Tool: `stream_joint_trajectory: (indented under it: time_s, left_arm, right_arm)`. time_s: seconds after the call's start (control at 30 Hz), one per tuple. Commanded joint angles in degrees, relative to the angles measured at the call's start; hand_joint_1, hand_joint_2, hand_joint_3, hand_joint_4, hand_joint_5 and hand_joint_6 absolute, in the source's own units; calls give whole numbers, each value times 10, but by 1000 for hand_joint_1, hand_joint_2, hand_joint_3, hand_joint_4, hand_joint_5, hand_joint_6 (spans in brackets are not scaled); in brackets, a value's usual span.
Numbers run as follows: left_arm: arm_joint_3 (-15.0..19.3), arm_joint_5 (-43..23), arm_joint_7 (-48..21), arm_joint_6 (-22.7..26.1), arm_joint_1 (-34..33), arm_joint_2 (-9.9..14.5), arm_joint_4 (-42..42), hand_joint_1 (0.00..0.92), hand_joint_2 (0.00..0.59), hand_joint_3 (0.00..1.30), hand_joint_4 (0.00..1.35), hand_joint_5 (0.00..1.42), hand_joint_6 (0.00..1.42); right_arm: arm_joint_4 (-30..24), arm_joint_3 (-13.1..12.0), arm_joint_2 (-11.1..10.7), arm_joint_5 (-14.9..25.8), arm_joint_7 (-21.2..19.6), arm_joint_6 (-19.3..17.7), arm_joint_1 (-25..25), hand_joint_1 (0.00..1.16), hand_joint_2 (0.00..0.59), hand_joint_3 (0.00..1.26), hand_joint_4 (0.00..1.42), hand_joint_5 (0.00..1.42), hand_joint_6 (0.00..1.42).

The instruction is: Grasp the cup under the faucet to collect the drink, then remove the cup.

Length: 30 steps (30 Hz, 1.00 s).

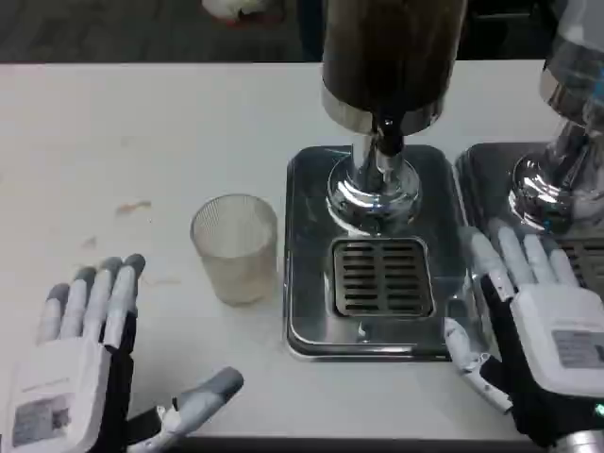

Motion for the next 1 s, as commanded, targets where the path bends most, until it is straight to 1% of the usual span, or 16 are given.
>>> stream_joint_trajectory:
  time_s: [0.03,0.1,0.2,0.3,0.47,0.63,0.73,0.87,1.0]
  left_arm:
    - [-11,1,-6,-12,-19,12,18,0,44,0,0,0,0]
    - [-13,1,1,-15,-28,16,33,0,44,0,0,0,0]
    - [-13,-1,10,-6,-35,2,45,0,44,0,0,0,0]
    - [-15,0,11,1,-34,-6,44,0,44,0,0,0,0]
    - [-19,3,4,5,-34,-9,32,0,44,0,0,0,0]
    - [-22,-2,-2,3,-35,-11,28,0,44,0,0,0,0]
    - [-11,-22,-2,-4,-40,-10,28,0,44,0,0,0,0]
    - [16,-71,6,-40,-60,0,50,0,43,0,0,0,0]
    - [26,-100,-3,-62,-91,1,77,0,28,0,0,0,0]
  right_arm:
    - [12,-1,-8,-7,-11,-1,-20,69,534,83,0,0,0]
    - [19,3,-4,-9,-14,4,-27,70,534,83,0,0,0]
    - [30,5,1,-2,-20,3,-29,71,534,83,0,0,0]
    - [25,-2,2,8,-23,1,-21,73,534,83,0,0,0]
    - [11,-13,-5,13,-19,1,-9,74,534,83,0,0,0]
    - [6,-16,-6,17,-18,1,-1,76,533,83,0,0,0]
    - [9,-16,-1,21,-19,3,-3,76,533,82,0,0,0]
    - [8,-5,11,15,-16,8,-10,77,533,77,0,0,0]
    - [-5,-2,13,10,-9,13,-8,78,533,75,0,0,0]
